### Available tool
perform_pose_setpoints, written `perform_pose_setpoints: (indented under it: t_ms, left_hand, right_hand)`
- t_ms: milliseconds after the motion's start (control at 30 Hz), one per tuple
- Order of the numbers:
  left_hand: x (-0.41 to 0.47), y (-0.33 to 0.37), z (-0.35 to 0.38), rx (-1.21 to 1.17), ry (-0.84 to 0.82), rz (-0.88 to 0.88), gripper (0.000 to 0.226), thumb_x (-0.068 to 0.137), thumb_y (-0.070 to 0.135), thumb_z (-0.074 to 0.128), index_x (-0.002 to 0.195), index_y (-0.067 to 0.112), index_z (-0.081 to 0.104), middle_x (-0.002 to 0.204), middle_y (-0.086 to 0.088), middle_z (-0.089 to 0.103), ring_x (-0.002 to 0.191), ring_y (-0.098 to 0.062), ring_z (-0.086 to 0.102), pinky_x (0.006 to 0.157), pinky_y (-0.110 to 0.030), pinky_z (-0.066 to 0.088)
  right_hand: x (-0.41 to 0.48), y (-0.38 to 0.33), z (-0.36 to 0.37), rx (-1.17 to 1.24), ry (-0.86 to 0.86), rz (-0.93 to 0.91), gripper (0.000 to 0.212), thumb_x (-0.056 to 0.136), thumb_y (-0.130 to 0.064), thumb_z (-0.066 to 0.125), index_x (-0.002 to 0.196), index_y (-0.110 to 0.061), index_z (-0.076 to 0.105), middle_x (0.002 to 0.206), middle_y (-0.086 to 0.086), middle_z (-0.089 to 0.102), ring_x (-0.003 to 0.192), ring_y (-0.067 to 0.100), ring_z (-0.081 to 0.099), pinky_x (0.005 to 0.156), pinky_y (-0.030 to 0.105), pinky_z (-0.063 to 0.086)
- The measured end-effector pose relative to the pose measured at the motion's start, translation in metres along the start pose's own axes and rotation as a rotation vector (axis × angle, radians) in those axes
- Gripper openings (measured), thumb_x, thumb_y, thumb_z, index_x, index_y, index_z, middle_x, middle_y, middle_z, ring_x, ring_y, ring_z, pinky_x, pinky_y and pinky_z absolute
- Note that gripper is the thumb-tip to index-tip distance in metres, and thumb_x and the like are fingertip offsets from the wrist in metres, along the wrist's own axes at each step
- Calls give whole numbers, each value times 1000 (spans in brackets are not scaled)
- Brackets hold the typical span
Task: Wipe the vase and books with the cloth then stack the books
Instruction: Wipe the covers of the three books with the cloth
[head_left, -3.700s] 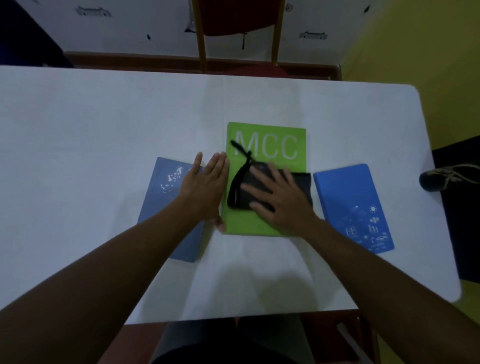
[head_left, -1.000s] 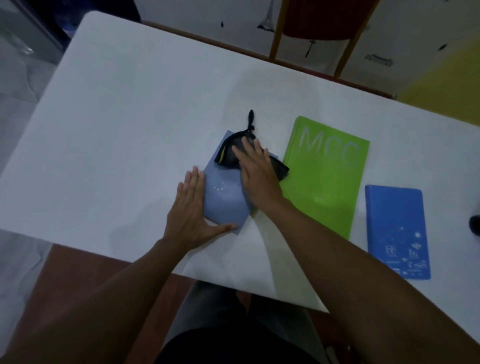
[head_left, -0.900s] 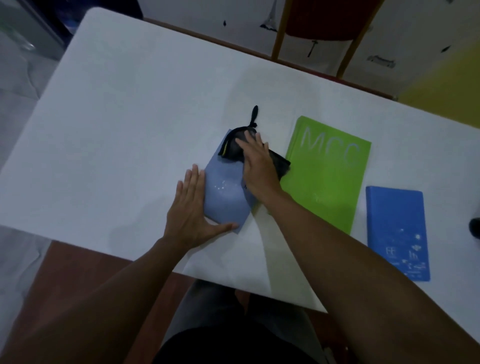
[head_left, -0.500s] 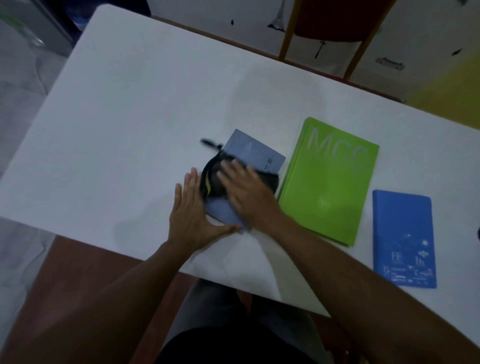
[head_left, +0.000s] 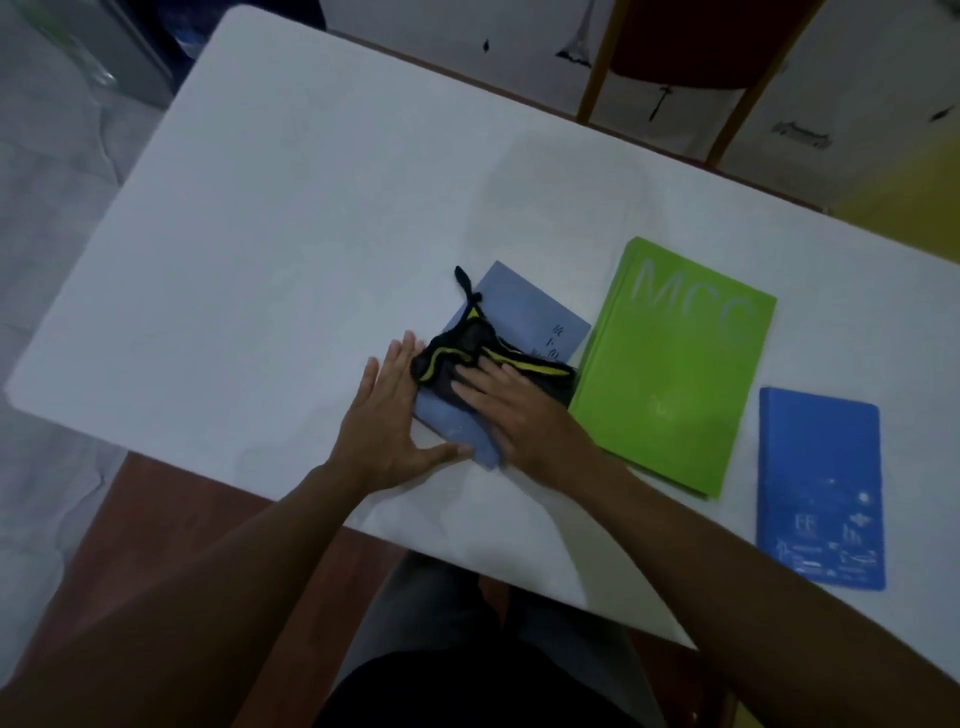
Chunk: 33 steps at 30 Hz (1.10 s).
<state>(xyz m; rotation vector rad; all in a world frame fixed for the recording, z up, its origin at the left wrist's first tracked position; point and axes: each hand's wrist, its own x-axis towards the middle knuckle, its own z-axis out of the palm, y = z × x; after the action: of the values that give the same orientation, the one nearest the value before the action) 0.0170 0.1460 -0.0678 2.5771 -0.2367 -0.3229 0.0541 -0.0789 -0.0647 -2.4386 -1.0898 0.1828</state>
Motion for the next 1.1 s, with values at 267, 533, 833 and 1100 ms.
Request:
perform_pose_setpoints:
  t_ms: [267,533,833,1100]
  left_hand:
    - [2,6,3,-4,9,-57,135,69,88,58,162,7,3,171,-5,0,158,-18,-4,128,-45,-1]
    - [5,8,6,5,-9,-53,132,69,96,43,162,9,7,171,-11,0,158,-23,-6,127,-52,1]
    - [8,0,-1,145,-182,-42,166,42,106,46,158,7,-19,167,-10,-25,154,-25,-23,124,-47,-13]
    - [9,7,-2,167,-162,-59,156,51,107,31,159,6,-15,167,-13,-23,154,-27,-23,126,-50,-9]
  right_hand:
    - [43,32,-34,-129,-25,230,58,101,-52,49,151,-24,43,170,0,22,158,26,15,127,54,16]
    - [16,1,0,-16,35,57,51,94,-6,56,145,-9,54,159,14,44,151,35,35,119,55,35]
    - [5,41,-24,-79,112,124,53,81,11,75,130,-6,67,151,22,51,141,50,43,108,62,47]
    - [-6,-13,7,-45,64,61,57,85,-3,77,139,-6,61,155,19,47,146,43,40,120,55,34]
